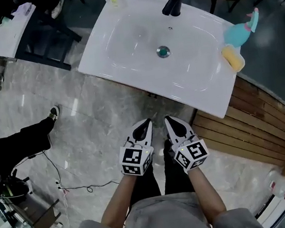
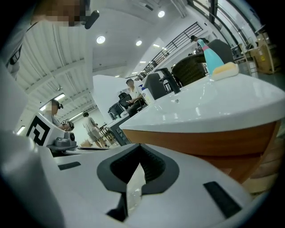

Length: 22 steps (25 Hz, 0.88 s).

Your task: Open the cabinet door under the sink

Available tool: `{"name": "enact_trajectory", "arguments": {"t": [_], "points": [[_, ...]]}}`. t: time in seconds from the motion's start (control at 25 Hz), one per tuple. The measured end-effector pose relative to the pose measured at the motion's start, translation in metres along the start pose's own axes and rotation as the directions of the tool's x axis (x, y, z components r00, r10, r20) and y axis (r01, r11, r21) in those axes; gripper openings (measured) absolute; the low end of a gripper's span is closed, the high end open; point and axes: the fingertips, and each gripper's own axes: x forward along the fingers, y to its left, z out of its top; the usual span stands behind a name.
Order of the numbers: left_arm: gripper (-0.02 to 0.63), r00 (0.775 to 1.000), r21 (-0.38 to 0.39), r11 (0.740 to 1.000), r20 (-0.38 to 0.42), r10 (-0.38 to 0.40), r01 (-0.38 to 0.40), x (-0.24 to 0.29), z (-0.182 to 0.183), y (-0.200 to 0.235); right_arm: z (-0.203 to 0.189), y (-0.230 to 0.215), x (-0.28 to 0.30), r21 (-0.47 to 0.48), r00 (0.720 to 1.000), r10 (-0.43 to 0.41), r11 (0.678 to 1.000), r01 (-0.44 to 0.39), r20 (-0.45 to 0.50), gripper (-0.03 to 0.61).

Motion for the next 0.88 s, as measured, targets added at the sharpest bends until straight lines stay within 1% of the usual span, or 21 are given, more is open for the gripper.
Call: {"name": "enact_trajectory", "arguments": {"t": [0.16,0.36,0.48,0.72,0.88], "points": [[0.008,1.0,0.007,1.0,-0.004,-0.008,0.009,0.014,-0.013,0.012,-0.029,-0.016,0.022,0.089,1.0,-0.025,0.996,0.025,-0.006,0.009],[0.008,1.0,0.026,1.0,-0.003,-0.007,0.007,0.033,-0.032,0.031,-0.064,-0.045,0.053,0.191,0.996,-0.084,0.978,0.082,-0.001,0.011],[0.008,1.0,0.03,0.999,-0.006,-0.013,0.013,0.05,-0.044,0.044,-0.082,-0.068,0.073,0.225,0.994,-0.112,0.968,0.109,0.0,0.011],[0.008,0.999,0.008,0.999,-0.028,-0.032,0.032,0.072,-0.07,0.065,-0.122,-0.102,0.098,0.282,0.988,-0.157,0.948,0.148,0.009,0.014],[0.008,0.998,0.008,0.999,-0.042,-0.052,0.052,0.081,-0.081,0.074,-0.141,-0.116,0.117,0.36,0.982,-0.187,0.919,0.162,0.035,0.063]]}}
